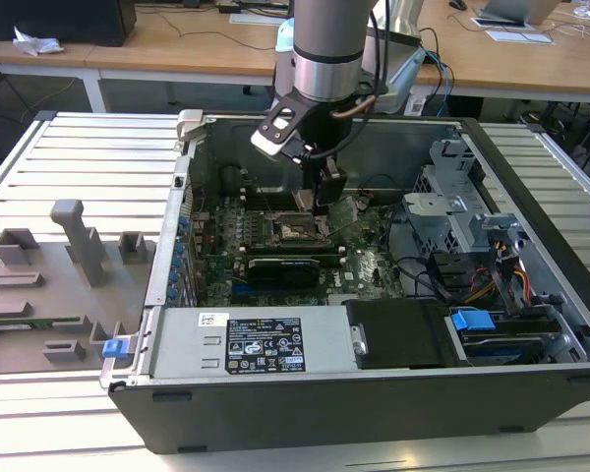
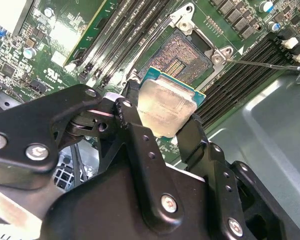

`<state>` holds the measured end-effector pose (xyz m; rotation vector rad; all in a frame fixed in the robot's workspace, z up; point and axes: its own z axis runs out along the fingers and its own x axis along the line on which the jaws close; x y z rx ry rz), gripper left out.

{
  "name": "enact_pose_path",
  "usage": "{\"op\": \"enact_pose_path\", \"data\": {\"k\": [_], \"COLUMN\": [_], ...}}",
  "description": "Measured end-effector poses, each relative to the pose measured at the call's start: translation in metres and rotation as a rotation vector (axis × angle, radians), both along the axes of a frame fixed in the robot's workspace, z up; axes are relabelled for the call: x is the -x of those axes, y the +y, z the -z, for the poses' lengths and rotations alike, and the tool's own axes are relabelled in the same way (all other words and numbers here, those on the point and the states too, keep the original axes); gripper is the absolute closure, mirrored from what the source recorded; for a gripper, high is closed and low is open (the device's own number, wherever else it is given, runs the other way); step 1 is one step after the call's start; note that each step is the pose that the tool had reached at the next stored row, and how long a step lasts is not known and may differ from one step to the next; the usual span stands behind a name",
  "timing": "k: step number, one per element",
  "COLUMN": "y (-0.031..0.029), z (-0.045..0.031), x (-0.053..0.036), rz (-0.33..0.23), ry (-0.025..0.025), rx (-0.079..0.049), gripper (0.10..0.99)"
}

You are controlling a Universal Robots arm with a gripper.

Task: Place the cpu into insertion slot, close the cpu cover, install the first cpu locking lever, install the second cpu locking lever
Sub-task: 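Place the cpu into insertion slot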

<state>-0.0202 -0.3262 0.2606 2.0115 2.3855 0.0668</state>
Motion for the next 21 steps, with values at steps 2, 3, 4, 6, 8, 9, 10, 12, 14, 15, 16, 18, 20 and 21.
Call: {"op": "enact_pose_path", "data": {"k": [2, 3, 4, 6, 8, 9, 10, 12, 14, 15, 16, 18, 20, 21], "y": [0.0000, 0.0000, 0.0000, 0.0000, 0.0000, 0.0000, 0.0000, 0.0000, 0.0000, 0.0000, 0.0000, 0.0000, 0.0000, 0.0000], "z": [0.0000, 0.0000, 0.0000, 0.0001, 0.0001, 0.0001, 0.0001, 0.0001, 0.0001, 0.0002, 0.0002, 0.0002, 0.0002, 0.0002], "x": [0.0000, 0.0000, 0.0000, 0.0000, 0.0000, 0.0000, 0.0000, 0.0000, 0.0000, 0.0000, 0.0000, 0.0000, 0.0000, 0.0000], "rz": [0.013, 0.020, 0.024, 0.041, 0.055, 0.063, 0.067, 0.077, 0.087, 0.092, 0.096, 0.113, 0.127, 0.131], "ry": [0.0000, 0.0000, 0.0000, 0.0000, 0.0000, 0.0000, -0.0001, 0.0000, 0.0000, 0.0000, 0.0000, 0.0000, 0.0000, 0.0000], "rx": [0.000, 0.000, 0.000, 0.000, 0.000, 0.000, 0.000, 0.000, 0.000, 0.000, 0.001, 0.000, 0.000, 0.001], "gripper": [0.541, 0.541, 0.541, 0.541, 0.541, 0.541, 0.541, 0.541, 0.541, 0.541, 0.541, 0.541, 0.541, 0.541]}}
